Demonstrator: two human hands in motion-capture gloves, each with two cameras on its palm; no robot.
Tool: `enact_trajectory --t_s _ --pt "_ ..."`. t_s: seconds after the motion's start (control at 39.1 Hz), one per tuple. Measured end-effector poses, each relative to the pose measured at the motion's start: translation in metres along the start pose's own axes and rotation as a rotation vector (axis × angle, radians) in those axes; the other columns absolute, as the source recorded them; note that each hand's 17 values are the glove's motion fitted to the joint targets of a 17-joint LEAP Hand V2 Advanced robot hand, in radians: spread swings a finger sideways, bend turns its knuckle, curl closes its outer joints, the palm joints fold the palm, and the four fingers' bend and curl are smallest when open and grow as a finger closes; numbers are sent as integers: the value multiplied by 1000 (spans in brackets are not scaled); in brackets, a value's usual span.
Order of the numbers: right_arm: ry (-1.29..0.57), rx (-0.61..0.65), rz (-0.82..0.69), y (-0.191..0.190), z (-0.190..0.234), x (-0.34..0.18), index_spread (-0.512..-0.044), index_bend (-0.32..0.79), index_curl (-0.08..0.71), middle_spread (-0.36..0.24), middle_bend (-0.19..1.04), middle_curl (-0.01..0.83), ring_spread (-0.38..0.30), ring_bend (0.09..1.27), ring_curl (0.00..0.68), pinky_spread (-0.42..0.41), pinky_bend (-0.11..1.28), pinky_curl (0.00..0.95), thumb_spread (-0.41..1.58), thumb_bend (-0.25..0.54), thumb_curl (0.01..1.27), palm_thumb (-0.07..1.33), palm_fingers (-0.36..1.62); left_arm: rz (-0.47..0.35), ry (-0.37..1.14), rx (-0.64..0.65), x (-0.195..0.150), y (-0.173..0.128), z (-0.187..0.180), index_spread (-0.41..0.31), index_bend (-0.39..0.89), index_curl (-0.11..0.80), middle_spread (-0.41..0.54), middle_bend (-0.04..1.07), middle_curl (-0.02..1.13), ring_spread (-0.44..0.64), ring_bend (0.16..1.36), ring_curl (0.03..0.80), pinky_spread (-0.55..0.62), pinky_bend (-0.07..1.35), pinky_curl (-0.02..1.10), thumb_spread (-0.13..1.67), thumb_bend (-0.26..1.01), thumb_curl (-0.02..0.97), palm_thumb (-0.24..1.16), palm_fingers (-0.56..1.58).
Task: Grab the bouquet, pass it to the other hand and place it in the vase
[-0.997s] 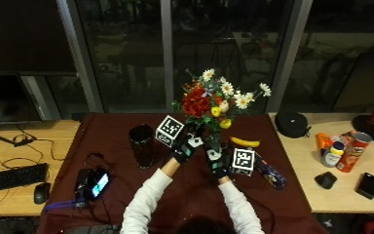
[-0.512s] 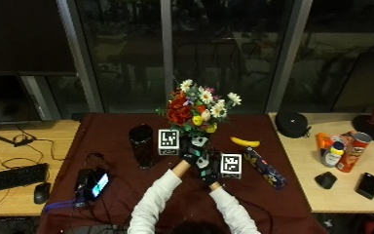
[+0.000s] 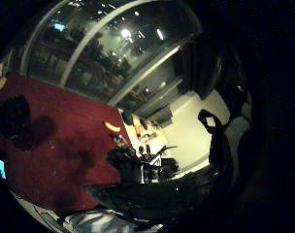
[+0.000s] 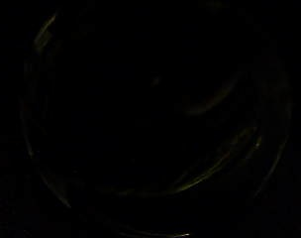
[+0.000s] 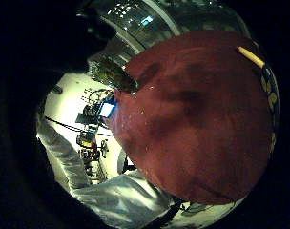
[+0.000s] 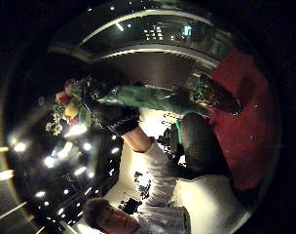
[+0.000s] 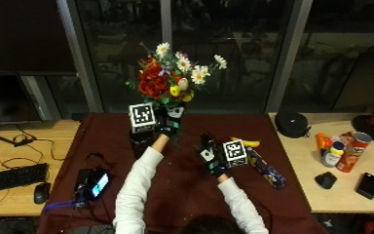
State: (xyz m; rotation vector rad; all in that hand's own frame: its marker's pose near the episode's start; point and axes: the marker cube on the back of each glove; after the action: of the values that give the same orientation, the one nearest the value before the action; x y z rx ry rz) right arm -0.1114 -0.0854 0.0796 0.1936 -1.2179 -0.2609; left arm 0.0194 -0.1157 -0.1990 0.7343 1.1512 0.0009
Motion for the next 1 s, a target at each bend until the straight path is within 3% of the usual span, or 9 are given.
enact_trajectory --t_s 0.05,0.13,0.18,0.28,0.36,0.66,0.87,0.97,1.0 --pt "-16 -13 56 -3 -3 -2 -269 51 362 -134 305 408 -28 590 381 114 643 411 947 -49 557 692 424 38 38 44 21 -15 -12 -328 456 453 -348 727 552 -378 798 449 -398 598 433 335 -29 663 841 1403" --pt "-28 -38 83 -5 -6 -8 -279 73 350 -122 262 397 24 563 382 165 663 419 996 -44 536 654 305 191 214 112 63 -38 -30 -333 458 467 -352 731 553 -381 798 453 -400 600 435 320 -31 677 840 1400" --pt "-25 -53 82 -6 -8 -10 -293 78 335 -92 252 392 49 531 372 188 649 414 1020 -46 522 624 201 215 207 161 66 -51 -42 -333 450 472 -355 735 553 -384 798 453 -401 604 437 311 -30 687 842 1396" --pt "-8 -73 79 -7 -12 -6 -297 98 306 -39 237 381 69 483 345 190 607 392 1071 -35 495 593 85 80 -82 265 27 -75 -72 -337 446 487 -358 740 555 -382 794 458 -404 603 438 297 -31 704 843 1385" --pt "0 -70 84 -8 -14 -5 -296 112 292 -18 236 376 70 461 327 166 580 374 1100 -30 480 577 50 1 -200 317 5 -87 -89 -336 438 495 -356 738 553 -381 792 459 -405 601 438 292 -33 713 839 1382" --pt "4 -90 121 -4 -20 18 -300 138 267 18 227 363 82 440 302 152 548 341 1173 -25 430 535 67 -128 -188 400 -75 -112 -125 -332 411 525 -358 738 551 -381 775 462 -408 603 438 290 -35 744 834 1380" --pt "9 -84 155 -4 -25 41 -297 140 263 22 232 364 80 425 299 152 518 332 1206 -18 405 526 81 -206 -210 343 -134 -104 -137 -330 378 536 -357 739 549 -382 758 459 -412 610 440 299 -46 755 815 1368" --pt "11 -84 175 -1 -25 49 -295 147 264 23 225 361 79 419 297 158 507 328 1217 -19 394 522 90 -301 -280 166 -170 -75 -147 -303 226 502 -351 707 537 -378 739 452 -423 655 446 430 -86 713 710 1262" --pt "11 -84 182 -1 -26 53 -296 136 261 23 227 362 79 417 297 159 508 329 1218 -17 394 525 87 -345 -299 91 -184 -62 -151 -321 308 530 -353 723 544 -380 743 455 -419 619 437 358 -34 739 774 1367"
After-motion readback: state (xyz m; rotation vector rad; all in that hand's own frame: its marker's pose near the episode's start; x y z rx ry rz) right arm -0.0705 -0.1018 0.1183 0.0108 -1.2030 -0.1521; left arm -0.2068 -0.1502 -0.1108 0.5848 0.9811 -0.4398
